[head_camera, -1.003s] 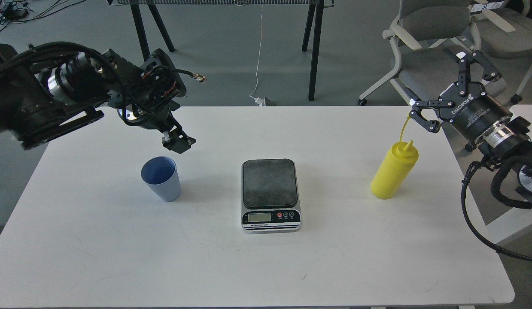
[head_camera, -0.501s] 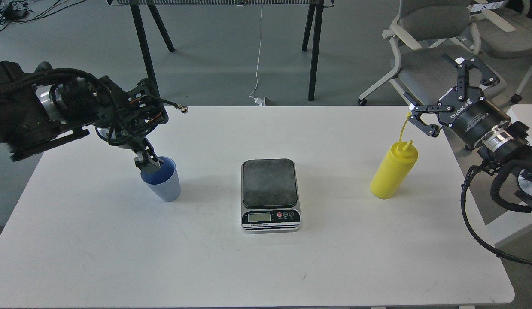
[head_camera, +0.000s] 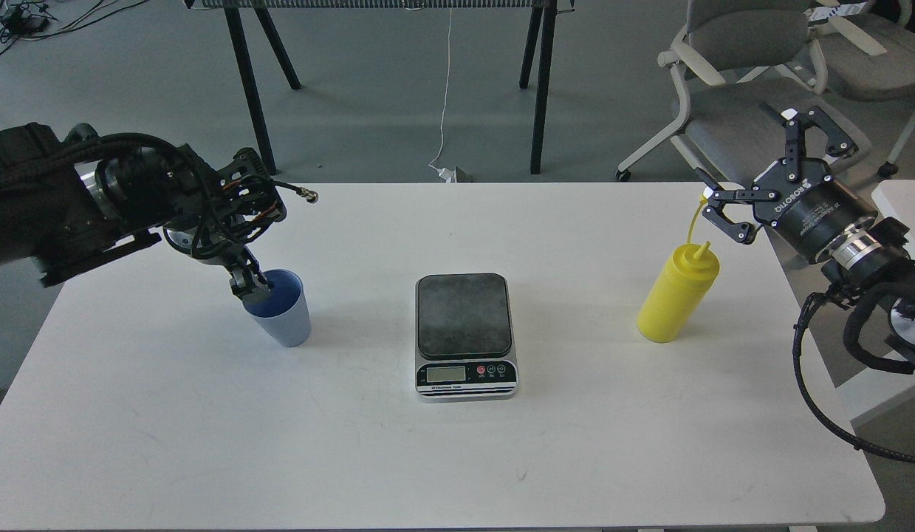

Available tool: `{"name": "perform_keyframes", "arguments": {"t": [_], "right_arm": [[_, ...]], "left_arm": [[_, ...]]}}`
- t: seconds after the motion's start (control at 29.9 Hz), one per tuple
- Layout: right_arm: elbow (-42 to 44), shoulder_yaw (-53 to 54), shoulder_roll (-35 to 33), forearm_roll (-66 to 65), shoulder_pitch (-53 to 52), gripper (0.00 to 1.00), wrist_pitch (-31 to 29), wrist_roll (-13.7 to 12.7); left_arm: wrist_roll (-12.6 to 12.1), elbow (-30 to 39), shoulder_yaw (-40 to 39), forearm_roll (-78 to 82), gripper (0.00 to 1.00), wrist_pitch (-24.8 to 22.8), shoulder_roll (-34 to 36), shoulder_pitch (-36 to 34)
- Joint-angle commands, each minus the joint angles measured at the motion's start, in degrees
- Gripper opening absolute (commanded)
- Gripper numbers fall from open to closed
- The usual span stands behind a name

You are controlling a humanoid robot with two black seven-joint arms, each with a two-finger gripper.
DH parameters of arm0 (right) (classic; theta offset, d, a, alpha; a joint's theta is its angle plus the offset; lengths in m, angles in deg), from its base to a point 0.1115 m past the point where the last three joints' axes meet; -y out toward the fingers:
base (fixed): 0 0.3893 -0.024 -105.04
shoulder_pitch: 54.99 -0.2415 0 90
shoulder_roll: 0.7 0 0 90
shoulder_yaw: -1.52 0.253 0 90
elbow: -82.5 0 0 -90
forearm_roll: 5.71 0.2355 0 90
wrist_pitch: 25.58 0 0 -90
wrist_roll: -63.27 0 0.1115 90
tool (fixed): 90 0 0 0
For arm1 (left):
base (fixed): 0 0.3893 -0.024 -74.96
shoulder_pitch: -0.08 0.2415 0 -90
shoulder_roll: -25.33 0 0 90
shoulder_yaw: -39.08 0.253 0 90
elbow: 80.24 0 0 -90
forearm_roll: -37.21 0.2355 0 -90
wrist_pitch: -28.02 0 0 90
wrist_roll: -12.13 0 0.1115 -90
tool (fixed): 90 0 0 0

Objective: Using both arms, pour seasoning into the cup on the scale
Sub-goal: 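Lower the left gripper onto the blue cup and grasp its rim, then lift the blue cup with the left gripper and carry it over the scale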

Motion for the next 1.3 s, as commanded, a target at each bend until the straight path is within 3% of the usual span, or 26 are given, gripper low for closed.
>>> {"name": "perform_keyframes", "arguments": {"t": [0.0, 0.27, 0.9, 1.07, 1.24, 1.27], "right_arm": [[0.1, 0.0, -0.1, 0.0, 0.1, 0.99, 0.0, 0.0], [0.1, 0.0, -0.3, 0.0, 0.3, 0.99, 0.0, 0.0], [0.2, 0.2, -0.6, 0.0, 1.4, 0.99, 0.0, 0.5], [0.2, 0.2, -0.7, 0.0, 1.5, 0.99, 0.0, 0.8], [0.2, 0.2, -0.7, 0.0, 1.6, 0.99, 0.0, 0.8], [0.2, 0.2, -0.7, 0.0, 1.7, 0.99, 0.0, 0.8]], "left_arm": [[0.0, -0.8, 0.0, -0.1, 0.90, 0.0, -0.9, 1.3], [0.0, -2.8, 0.0, -1.1, 0.89, 0.0, -2.5, 1.9], [0.0, -8.5, 0.2, -4.5, 0.73, 0.0, -6.7, 5.0], [0.0, -8.5, 0.3, -5.1, 0.57, 0.0, -6.4, 4.7], [0.0, -8.3, 0.2, -5.1, 0.06, 0.6, -6.3, 4.5], [0.0, -8.3, 0.2, -5.1, 0.03, 1.4, -6.3, 4.5]]}}
